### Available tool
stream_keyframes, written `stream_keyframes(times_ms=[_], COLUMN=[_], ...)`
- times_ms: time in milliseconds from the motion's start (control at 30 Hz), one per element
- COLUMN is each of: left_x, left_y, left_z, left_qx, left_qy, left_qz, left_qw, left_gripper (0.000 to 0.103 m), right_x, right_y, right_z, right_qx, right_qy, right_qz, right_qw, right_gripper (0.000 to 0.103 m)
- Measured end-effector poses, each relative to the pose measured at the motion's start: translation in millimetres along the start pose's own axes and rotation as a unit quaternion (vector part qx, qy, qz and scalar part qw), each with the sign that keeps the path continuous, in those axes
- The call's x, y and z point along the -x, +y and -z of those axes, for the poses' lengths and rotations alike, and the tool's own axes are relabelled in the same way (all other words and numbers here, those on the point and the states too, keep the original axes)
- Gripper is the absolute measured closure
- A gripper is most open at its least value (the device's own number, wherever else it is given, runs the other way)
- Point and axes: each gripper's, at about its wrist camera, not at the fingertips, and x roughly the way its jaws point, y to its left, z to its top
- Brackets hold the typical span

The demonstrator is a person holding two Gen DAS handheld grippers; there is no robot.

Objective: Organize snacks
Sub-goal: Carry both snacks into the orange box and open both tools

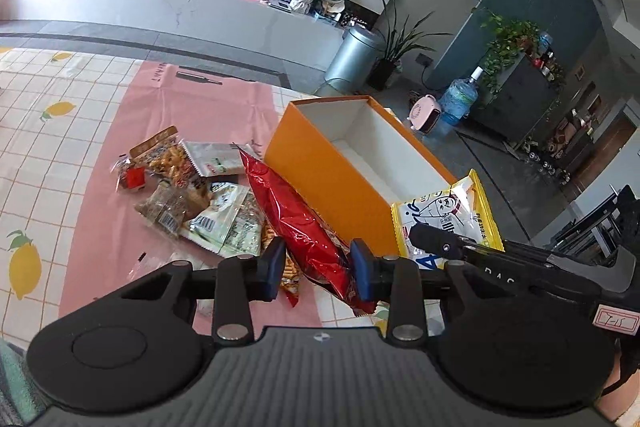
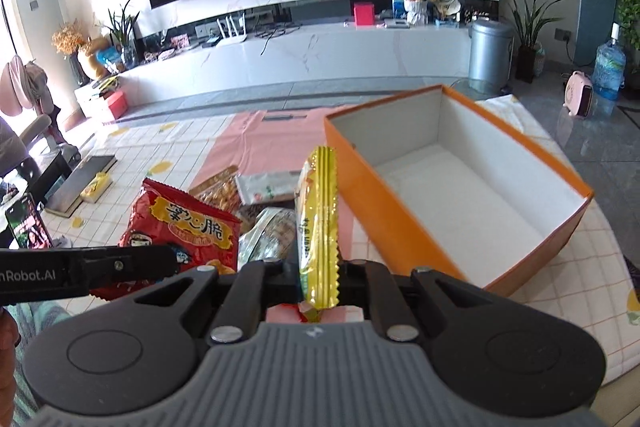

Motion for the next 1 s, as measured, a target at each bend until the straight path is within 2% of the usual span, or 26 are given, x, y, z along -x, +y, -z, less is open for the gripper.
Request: stream_keyframes(times_ms=[200, 367, 467, 667, 867, 1000], left_x=[-23, -50, -71, -126, -184, -210], left_y=[-35, -63, -81, -102, -108, -111], left_z=[-19, -36, -48, -62, -58, -55], left_qx=[-0.034, -0.069, -0.086, -0.111, -0.123, -0.139], left_qy=[0.013, 0.021, 0.032, 0.057, 0.113, 0.152], left_qz=[0.028, 0.044, 0.060, 0.061, 0.051, 0.035], left_qw=[0.9989, 0.9964, 0.9940, 0.9903, 0.9846, 0.9778], left_gripper=[0.064, 0.066, 0.067, 0.067, 0.067, 0.067], right_x=[10, 0, -19, -70, -120, -148], right_y=[-39, -82, -102, -140, -171, -179], right_z=[-17, -39, -49, -59, -57, -56], right_qx=[-0.007, -0.023, -0.030, -0.060, -0.087, -0.078], right_qy=[-0.020, -0.009, 0.019, 0.095, 0.174, 0.226], right_qz=[0.021, 0.008, 0.011, 0.003, -0.014, -0.023], right_qw=[1.000, 1.000, 0.999, 0.994, 0.981, 0.971], right_gripper=[0.096, 0.096, 0.096, 0.096, 0.096, 0.096])
